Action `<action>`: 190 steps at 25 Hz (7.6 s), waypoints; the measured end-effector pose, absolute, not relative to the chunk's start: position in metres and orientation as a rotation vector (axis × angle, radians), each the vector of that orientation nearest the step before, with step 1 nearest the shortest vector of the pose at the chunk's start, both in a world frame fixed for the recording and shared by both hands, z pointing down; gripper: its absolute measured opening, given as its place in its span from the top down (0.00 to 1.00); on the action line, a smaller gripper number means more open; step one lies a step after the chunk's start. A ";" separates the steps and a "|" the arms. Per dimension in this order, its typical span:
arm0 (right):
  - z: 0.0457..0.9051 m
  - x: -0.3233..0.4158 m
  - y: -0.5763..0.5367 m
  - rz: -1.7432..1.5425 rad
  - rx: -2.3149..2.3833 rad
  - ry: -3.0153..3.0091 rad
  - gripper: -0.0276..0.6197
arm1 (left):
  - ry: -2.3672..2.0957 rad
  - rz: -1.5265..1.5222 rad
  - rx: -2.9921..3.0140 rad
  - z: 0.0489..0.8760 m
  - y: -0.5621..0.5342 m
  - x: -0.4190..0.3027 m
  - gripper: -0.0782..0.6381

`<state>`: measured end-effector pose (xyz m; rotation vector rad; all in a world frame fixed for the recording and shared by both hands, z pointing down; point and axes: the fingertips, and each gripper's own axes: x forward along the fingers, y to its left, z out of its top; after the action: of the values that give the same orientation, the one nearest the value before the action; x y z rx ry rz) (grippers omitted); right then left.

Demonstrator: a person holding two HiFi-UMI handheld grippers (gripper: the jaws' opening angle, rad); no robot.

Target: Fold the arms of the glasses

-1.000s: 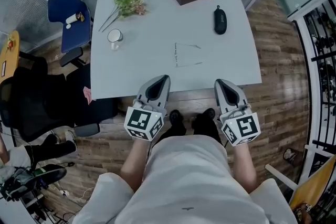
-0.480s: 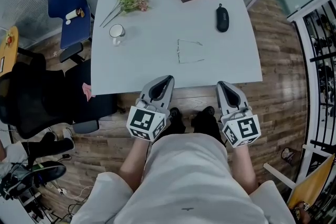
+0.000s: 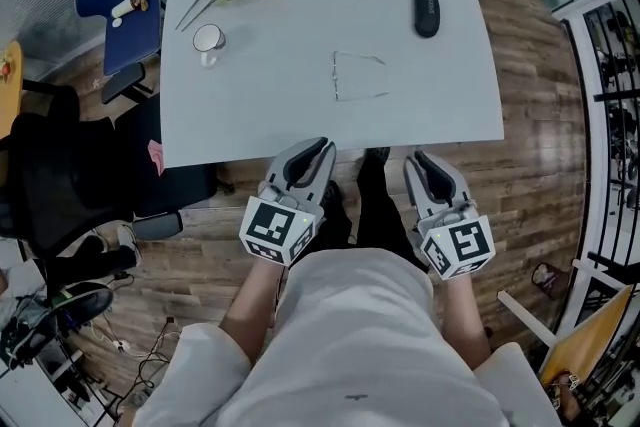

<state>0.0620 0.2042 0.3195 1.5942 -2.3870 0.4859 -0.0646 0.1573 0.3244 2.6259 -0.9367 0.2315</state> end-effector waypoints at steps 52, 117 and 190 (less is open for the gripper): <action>0.374 0.077 0.030 0.493 0.872 -2.590 0.68 | -1.305 0.406 2.226 0.406 0.013 -0.023 0.71; 0.519 0.058 0.057 0.325 0.564 -2.206 0.72 | -1.097 0.632 2.081 0.535 -0.030 -0.015 0.85; 0.550 0.010 -0.009 0.249 0.626 -2.145 0.89 | -0.967 0.609 2.064 0.539 -0.022 -0.016 0.86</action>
<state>0.0104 -0.0092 0.5496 0.6256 -2.1453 0.2488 -0.0160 -0.0219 0.5387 2.0641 -0.9673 0.6086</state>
